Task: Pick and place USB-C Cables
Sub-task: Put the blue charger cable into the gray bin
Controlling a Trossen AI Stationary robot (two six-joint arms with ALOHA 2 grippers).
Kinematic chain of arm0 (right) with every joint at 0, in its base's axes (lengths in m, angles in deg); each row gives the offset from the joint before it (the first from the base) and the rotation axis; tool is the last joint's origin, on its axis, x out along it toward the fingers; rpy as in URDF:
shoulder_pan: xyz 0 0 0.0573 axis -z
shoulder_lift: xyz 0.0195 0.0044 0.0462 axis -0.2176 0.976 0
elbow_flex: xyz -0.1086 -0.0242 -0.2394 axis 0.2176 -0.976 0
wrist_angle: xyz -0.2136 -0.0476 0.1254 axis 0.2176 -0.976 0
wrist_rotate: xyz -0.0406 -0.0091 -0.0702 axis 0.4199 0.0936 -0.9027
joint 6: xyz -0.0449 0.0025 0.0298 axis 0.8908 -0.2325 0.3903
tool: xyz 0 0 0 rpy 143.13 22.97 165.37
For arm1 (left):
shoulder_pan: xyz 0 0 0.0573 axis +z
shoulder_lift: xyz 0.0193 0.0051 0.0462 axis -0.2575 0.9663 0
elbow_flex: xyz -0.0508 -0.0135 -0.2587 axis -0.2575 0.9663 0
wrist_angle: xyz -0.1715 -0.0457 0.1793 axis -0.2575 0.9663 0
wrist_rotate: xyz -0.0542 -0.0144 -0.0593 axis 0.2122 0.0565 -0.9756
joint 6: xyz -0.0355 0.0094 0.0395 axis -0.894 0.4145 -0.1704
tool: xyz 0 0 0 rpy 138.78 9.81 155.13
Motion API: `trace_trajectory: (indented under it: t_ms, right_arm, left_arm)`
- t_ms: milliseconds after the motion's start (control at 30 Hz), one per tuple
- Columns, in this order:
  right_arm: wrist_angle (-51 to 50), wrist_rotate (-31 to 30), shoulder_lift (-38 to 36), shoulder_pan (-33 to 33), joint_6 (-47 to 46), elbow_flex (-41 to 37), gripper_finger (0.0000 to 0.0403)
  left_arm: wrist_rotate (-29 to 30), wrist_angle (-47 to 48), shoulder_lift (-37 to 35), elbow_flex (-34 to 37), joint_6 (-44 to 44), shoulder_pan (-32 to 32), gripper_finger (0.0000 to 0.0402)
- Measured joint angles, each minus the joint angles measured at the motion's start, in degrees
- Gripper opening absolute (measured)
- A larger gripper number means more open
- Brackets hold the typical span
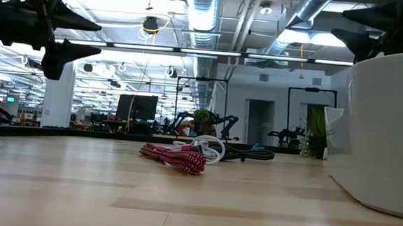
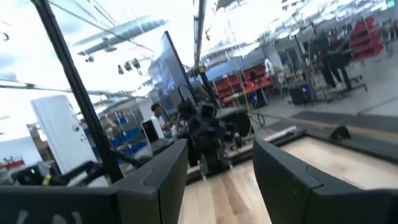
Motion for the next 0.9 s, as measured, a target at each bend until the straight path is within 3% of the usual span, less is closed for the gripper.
trace_trajectory:
  t_ms: [167,467,733,900]
  right_arm:
    - [-4.5,0.01,0.0,-0.02,-2.49,0.0,0.0205]
    - [-6.72,-4.48,2.77,0.02,-5.99,4.68,0.0205]
    - [-31.83,-4.32,22.95,-0.2,-6.22,24.71,0.0205]
    - [-50.79,2.53,39.8,-1.9,-8.09,40.21,0.0205]
  left_arm:
    - [4.76,0.0,0.0,0.0,-2.46,0.0,0.0219]
    - [6.07,-4.85,-0.03,-0.44,-6.51,0.02,0.0219]
    - [-0.83,-8.41,1.26,-7.68,-4.05,0.0,0.0219]
    - [-5.0,-6.04,9.3,-15.33,-3.72,-0.01,0.0219]
